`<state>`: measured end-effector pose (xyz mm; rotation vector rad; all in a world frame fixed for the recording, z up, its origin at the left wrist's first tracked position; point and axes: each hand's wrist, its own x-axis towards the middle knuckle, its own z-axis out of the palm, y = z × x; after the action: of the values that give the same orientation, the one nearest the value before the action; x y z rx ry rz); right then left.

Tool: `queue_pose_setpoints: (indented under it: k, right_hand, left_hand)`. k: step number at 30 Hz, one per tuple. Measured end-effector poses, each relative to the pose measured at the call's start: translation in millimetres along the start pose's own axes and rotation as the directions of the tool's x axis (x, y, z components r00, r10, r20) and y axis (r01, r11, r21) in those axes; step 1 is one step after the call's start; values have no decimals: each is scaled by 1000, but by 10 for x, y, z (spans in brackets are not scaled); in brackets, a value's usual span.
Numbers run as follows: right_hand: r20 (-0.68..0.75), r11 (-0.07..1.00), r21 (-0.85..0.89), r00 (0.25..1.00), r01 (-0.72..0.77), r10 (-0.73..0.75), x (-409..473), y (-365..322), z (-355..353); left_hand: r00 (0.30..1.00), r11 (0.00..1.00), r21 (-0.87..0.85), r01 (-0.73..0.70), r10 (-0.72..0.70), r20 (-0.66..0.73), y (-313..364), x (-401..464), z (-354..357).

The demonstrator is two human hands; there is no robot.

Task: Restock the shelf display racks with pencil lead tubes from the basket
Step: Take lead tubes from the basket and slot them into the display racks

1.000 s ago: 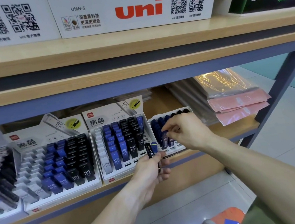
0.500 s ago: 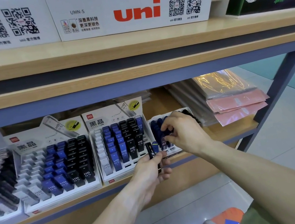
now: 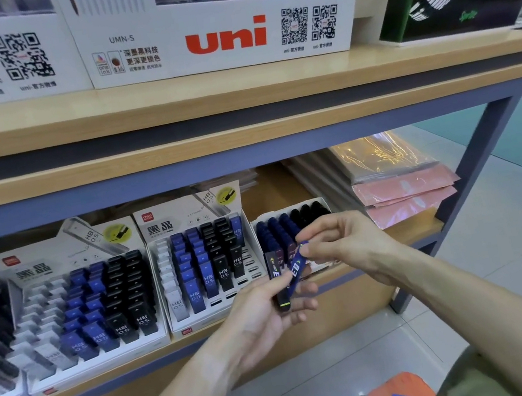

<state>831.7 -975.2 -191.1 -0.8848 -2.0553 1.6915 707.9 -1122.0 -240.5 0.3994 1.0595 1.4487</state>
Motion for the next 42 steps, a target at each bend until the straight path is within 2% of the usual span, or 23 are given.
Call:
queue_pose_setpoints:
  k: [3,7,10,17,21,24,26,28,32,37,42]
  right_hand:
    - [-62,1000,19,998,-1,2,-3,11,-19]
    - [14,994,110,1000,-14,13,-29,-30,-50]
    - [12,988,154,1000,-26,24,-28,-51,-66]
    - [-91,975,204,990,-91,111,7,-40,-27]
    - [-173,986,163,982,-45,73,27,-22,9]
    - [-318,999,42,947,-27,39,75,1,8]
    - [-437,987,-158,899,-40,-33,134,28,-14]
    - [-488,946,-321,864,-47,-123,187,48,-17]
    - [-460,862,-506,851,-16,-254,268,69,47]
    - [-409,790,-611,872,-43,-269,318,116,141]
    - [-397,769,-636,881,-62,-258,321,114,169]
  left_hand:
    - [999,1000,9,-8,8,-47,-38,14,5]
    - [999,998,-60,27,-28,-15,-30,26,13]
    - [999,996,-78,37,-38,-7,-12,38,-1]
    - [999,998,-61,-20,18,-39,-34,78,13]
    - [995,1000,21,-18,20,-99,-61,128,26]
    - [982,999,42,34,-25,-187,-79,177,18]
    - [973,997,4,73,-70,-218,-78,186,7]
    - [969,996,-35,76,-82,-233,-79,200,-20]
    - [964,996,-52,73,-84,-251,-87,215,-43]
    - [963,998,-32,49,-56,-262,-103,215,-63]
    - [967,999,-22,37,-42,-250,-88,187,-46]
